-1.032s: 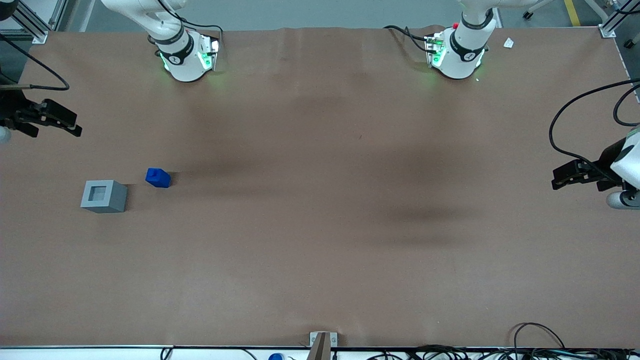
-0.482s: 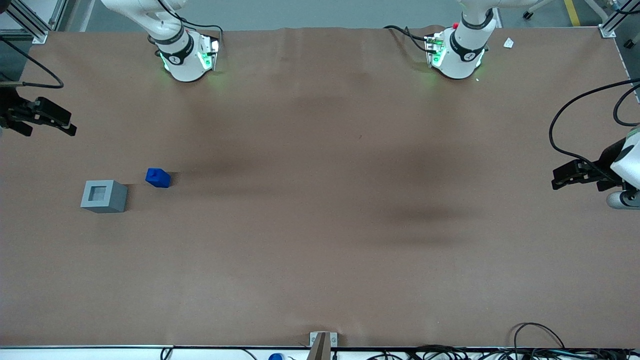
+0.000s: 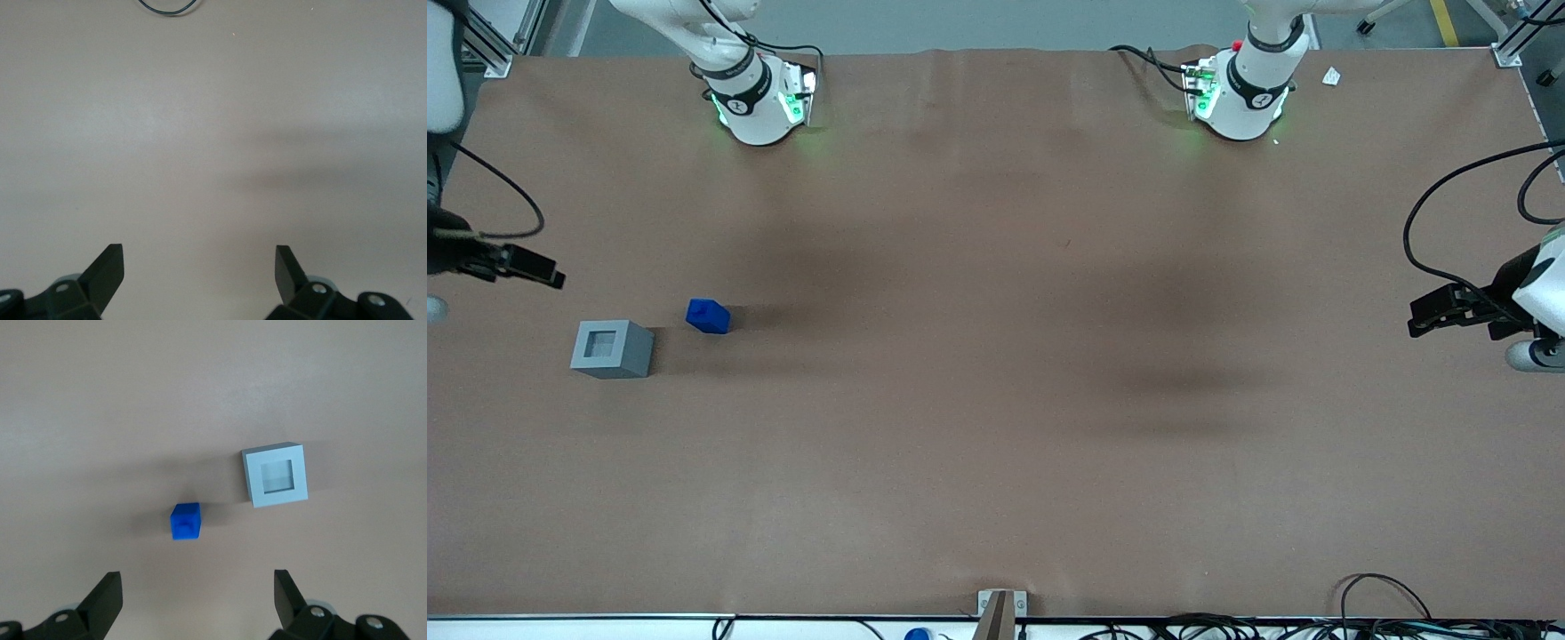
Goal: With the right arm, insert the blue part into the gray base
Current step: 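Move the open right gripper over the blue block, then lower the open right gripper around the blue block and close it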
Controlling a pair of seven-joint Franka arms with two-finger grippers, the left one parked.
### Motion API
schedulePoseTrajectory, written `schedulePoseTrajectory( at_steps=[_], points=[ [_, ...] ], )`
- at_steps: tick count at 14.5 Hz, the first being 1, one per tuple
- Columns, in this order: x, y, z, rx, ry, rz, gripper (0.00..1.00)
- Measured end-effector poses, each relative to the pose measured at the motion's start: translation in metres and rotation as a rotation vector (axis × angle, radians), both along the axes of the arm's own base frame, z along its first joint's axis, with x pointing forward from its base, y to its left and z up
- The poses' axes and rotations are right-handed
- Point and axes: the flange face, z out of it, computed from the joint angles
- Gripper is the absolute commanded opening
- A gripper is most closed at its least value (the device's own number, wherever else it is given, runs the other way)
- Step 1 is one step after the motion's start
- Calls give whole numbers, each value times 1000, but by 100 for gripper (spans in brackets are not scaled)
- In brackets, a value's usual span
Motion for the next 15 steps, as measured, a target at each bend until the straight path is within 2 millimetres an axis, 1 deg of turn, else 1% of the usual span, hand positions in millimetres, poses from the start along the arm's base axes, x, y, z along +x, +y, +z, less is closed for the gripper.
schedulePoseTrajectory(
  at_steps=[2,3,5,7,12,13,15],
  points=[
    [-3,2,-37,1,7,2,100],
    [-5,6,-50,3,18,8,100],
    [-10,19,-69,6,37,29,100],
    [-14,27,-90,7,41,42,100],
    [-37,40,-150,5,44,61,100],
    [-42,42,-160,6,45,72,100],
    [-50,42,-174,12,57,110,100]
  ],
)
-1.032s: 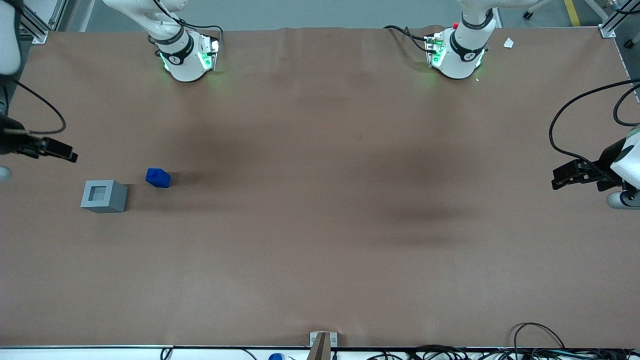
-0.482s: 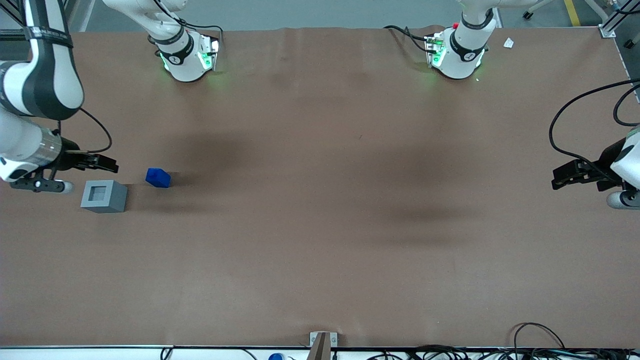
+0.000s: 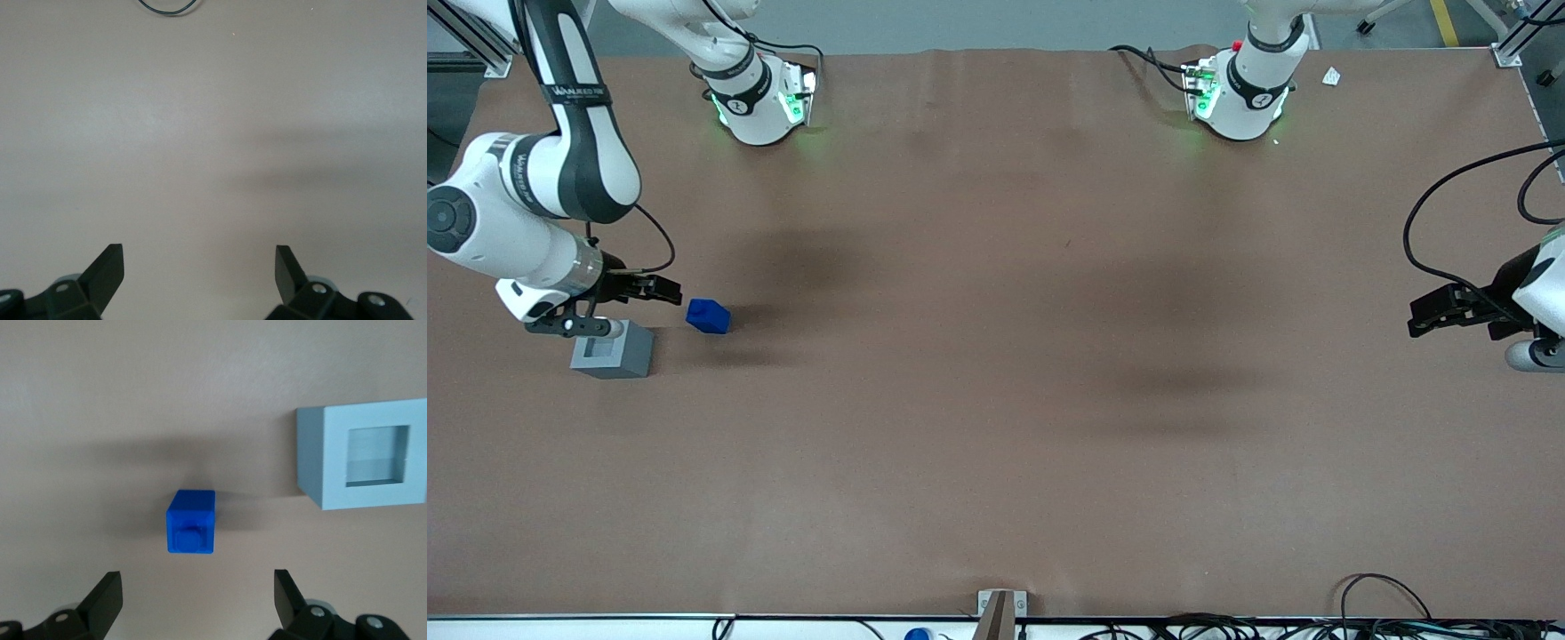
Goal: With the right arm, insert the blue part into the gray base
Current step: 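Lower the open right gripper around the blue block and close it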
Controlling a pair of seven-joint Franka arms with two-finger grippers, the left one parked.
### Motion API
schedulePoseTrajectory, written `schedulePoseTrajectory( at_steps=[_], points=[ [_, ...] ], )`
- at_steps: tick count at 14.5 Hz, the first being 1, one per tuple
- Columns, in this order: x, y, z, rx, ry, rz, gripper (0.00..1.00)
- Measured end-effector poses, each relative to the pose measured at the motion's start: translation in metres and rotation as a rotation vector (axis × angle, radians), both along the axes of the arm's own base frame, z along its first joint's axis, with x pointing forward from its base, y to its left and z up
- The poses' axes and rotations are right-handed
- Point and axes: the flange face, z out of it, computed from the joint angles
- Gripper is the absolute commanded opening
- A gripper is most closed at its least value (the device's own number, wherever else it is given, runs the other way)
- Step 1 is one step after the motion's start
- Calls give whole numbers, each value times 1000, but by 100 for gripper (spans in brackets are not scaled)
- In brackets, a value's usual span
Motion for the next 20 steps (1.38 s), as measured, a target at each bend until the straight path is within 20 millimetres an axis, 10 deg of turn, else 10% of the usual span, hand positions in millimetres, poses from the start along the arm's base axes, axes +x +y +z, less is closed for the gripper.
schedulePoseTrajectory(
  at_steps=[20],
  points=[
    [-13,6,-92,31,22,-17,90]
  ],
)
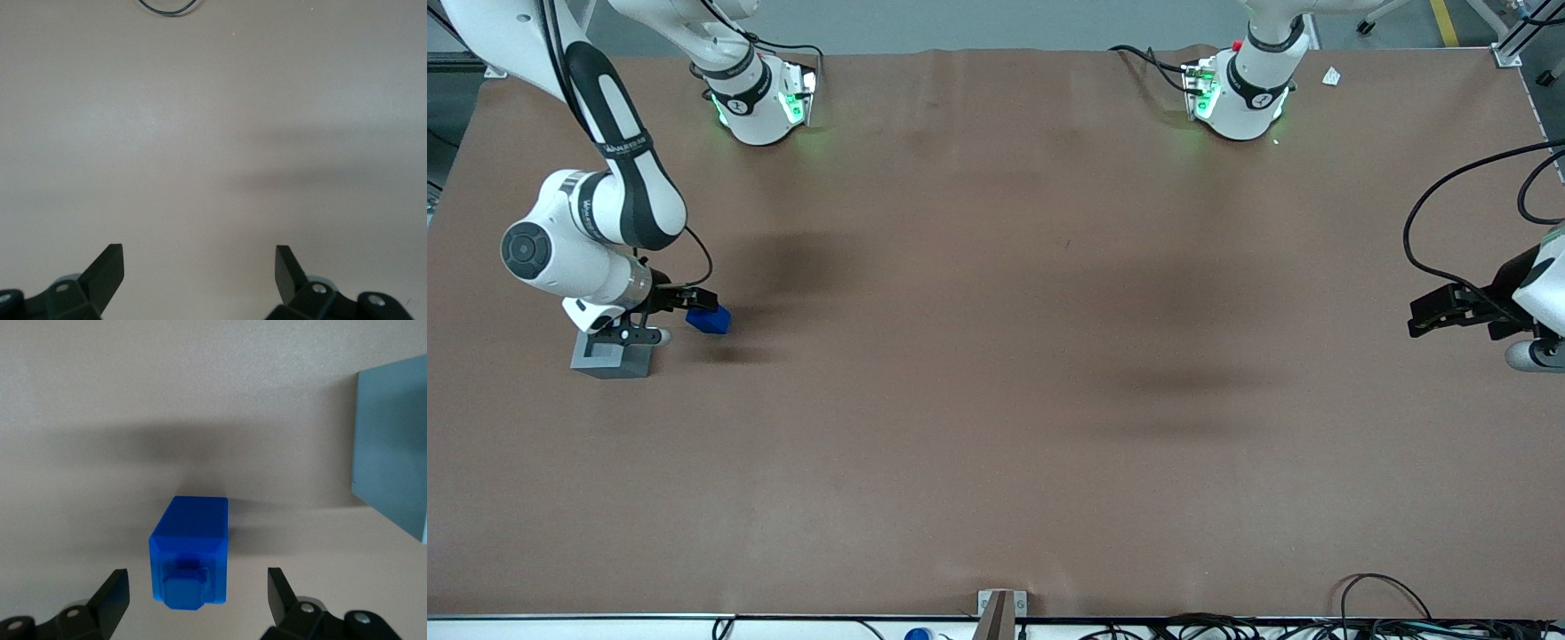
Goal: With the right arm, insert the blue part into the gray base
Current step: 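Lower the open right gripper around the blue block and close it, then lift the blue block and carry it over the gray base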
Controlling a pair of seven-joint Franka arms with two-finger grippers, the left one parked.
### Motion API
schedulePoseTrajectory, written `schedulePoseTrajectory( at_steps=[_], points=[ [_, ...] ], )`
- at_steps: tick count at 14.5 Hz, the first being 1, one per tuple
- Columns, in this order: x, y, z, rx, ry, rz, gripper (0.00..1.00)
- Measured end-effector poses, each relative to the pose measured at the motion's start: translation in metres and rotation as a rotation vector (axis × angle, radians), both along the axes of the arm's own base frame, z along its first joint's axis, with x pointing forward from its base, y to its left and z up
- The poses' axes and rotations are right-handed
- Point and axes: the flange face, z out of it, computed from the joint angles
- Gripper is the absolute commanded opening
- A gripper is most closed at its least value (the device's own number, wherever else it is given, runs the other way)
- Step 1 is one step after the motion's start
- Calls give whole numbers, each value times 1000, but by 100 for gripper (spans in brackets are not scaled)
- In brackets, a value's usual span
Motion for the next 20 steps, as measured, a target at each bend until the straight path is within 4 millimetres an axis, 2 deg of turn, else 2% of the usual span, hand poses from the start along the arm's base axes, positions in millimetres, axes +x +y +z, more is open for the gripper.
schedulePoseTrajectory(
  at_steps=[8,10,14,17,20],
  points=[
    [-2,0,-16,16,15,-27,81],
    [-2,0,-23,15,22,-28,69],
    [-3,0,-27,14,27,-28,32],
    [-2,0,-27,14,26,-28,15],
    [-2,0,-27,14,24,-28,11]
  ],
)
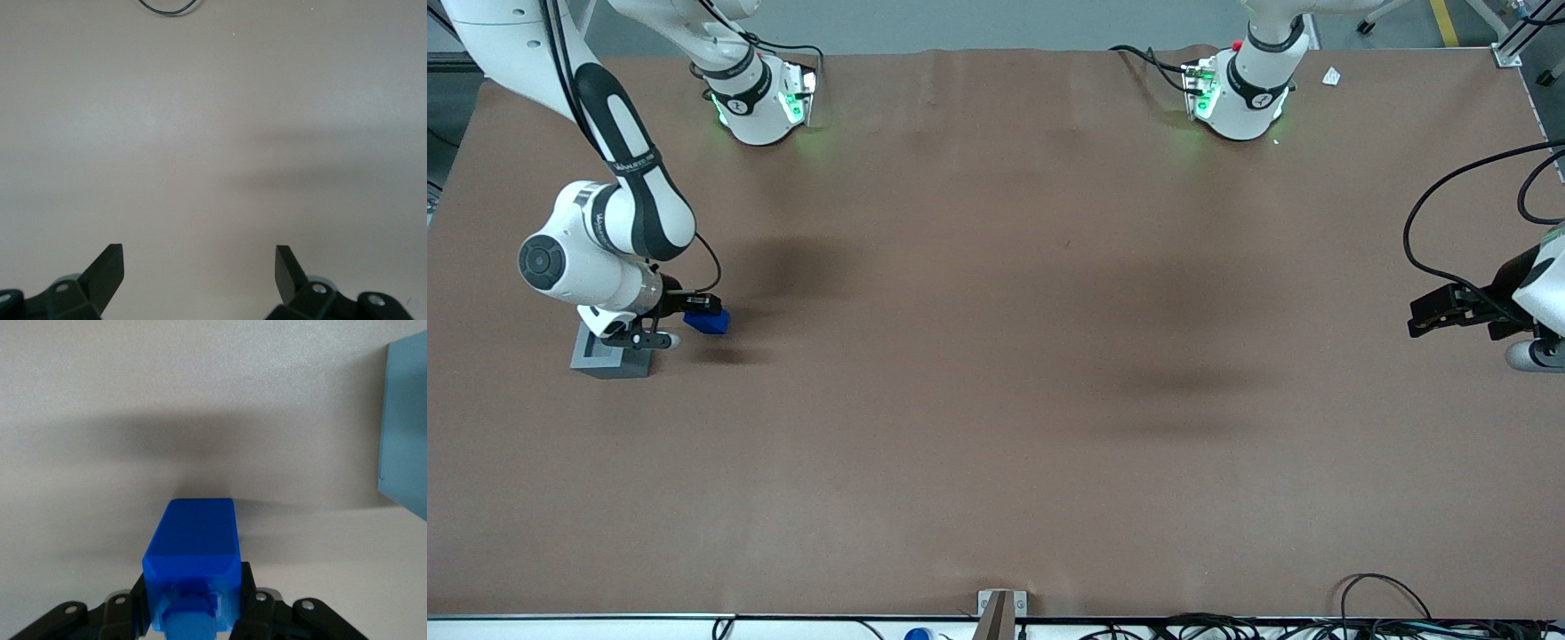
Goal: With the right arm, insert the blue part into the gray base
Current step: 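Lift the blue block and carry it over the gray base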
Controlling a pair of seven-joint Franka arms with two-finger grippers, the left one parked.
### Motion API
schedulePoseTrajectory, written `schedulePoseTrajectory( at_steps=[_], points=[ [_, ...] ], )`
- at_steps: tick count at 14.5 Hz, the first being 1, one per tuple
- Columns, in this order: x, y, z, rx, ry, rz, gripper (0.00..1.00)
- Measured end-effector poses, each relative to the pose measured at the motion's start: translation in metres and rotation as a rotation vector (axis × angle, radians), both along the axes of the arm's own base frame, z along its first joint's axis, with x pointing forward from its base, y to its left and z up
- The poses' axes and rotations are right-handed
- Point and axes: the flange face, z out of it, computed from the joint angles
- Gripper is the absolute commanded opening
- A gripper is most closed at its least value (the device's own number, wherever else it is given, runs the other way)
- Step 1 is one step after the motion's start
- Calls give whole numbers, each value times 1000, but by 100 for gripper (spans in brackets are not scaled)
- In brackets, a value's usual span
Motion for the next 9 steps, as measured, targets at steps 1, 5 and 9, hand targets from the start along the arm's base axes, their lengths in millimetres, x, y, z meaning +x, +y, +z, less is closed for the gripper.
schedulePoseTrajectory(
  at_steps=[1,5,9],
  points=[
    [0,0,0,0,0,0,10],
    [8,0,11,11,35,3,8],
    [34,-7,52,26,51,3,8]
  ],
)
